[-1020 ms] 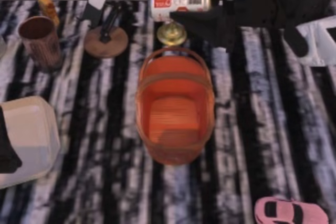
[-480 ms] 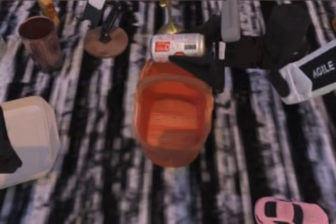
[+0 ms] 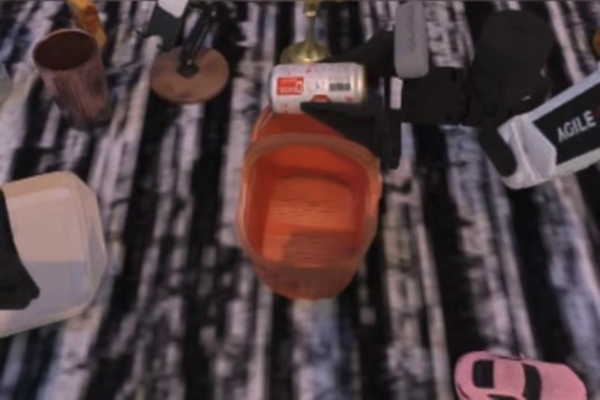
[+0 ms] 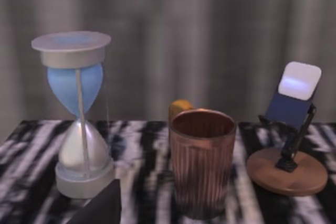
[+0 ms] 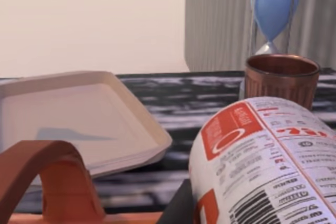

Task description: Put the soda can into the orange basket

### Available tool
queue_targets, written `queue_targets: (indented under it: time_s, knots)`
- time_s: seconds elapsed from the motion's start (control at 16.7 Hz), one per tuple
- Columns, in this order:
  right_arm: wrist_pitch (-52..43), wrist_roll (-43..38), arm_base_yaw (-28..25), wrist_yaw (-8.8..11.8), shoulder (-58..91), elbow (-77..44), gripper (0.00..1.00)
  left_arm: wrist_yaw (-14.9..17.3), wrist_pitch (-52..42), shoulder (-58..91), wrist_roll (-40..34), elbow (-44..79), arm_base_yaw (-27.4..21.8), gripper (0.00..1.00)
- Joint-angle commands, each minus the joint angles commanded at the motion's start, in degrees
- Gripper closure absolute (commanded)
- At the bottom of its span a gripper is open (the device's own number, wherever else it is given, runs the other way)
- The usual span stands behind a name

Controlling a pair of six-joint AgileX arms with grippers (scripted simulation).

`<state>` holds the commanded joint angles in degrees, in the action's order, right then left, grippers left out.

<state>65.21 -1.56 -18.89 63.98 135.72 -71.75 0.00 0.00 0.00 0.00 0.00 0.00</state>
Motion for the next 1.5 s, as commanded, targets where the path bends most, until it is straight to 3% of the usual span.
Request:
queue_targets:
  time_s: [0.54,1.2,1.38,1.5]
  knots:
    - [0.0,0.0,0.0,0.0,0.0,0.0,0.02,0.0,0.0,0.0,0.0,0.0,0.0,0.00]
    - [-0.3,0.0,0.3,-0.2,-0.6,0.4,0.00,0.1,-0.4,0.5,0.3,0.5,-0.3,0.00]
    - [-3.1,0.3,0.7,-2.2,-5.5,3.8,0.00,0.9,-4.1,5.1,2.8,5.1,-2.4,0.00]
    - [-6.3,0.6,1.4,-4.7,-11.3,7.7,0.00,1.6,-8.5,10.8,5.9,10.9,-4.8,0.00]
